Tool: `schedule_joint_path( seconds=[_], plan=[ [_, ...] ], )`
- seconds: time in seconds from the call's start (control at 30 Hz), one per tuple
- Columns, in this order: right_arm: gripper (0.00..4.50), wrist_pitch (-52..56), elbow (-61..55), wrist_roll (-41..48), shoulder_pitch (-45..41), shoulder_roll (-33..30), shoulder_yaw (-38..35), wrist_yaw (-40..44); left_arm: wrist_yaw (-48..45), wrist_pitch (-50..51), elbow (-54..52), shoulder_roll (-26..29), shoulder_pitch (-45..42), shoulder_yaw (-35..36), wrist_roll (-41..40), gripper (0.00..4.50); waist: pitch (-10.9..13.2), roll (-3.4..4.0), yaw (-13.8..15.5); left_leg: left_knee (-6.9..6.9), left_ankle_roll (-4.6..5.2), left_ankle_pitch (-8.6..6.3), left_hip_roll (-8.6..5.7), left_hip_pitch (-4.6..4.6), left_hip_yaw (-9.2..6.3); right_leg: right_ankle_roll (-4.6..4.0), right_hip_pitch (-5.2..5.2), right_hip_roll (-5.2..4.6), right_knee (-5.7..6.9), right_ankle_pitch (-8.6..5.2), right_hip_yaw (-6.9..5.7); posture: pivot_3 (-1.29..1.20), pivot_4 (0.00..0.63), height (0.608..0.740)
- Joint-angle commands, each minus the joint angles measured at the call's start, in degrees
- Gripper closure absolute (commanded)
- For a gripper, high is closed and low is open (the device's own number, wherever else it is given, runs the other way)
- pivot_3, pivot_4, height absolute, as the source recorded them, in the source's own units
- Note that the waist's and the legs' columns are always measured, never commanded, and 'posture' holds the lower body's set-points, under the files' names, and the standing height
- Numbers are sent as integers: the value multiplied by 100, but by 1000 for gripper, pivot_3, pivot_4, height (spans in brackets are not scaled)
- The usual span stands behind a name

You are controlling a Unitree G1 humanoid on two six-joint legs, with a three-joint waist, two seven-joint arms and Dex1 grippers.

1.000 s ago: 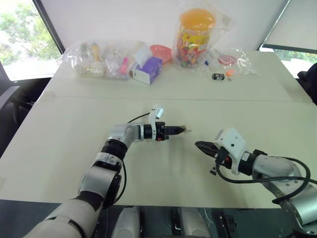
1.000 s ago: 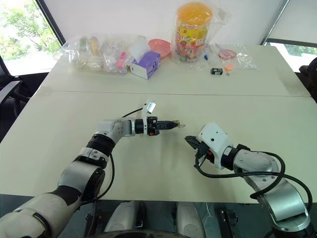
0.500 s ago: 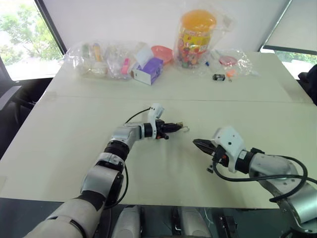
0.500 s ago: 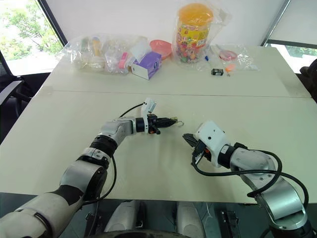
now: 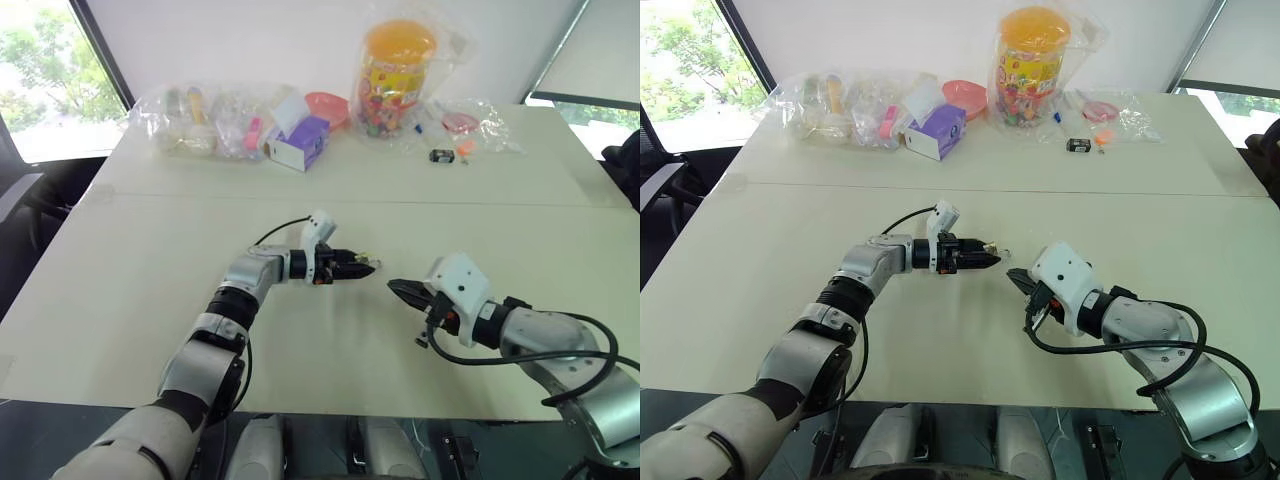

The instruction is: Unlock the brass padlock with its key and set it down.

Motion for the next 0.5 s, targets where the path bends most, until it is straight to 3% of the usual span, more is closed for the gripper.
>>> schedule_joint_path(
  seconds=[0.03, 0.23, 0.5],
  plan=[
    [4500, -119, -89, -29, -36, -48, -61, -24, 25, 186, -64, 342, 88, 103, 74, 168, 0, 0, -26, 0, 0, 0, 0, 1, 0, 0, 0, 1, 1, 0, 0, 0, 150, 740],
    [4500, -153, -134, -88, 108, -298, -204, 103, -649, 171, -1221, 1141, 536, -65, -5, 168, 0, 1, -152, -4, -1, 0, 18, 1, -1, -1, -6, 10, 3, 0, 3, 0, 150, 740],
    [4500, -201, -186, 58, 303, -841, -642, 516, -1128, 49, -2967, 1998, 1340, -138, -203, 168, 1, 1, -10, 3, -4, 2, 9, -10, 0, -1, -11, -7, 4, 0, 3, 0, 150, 740]
  ],
)
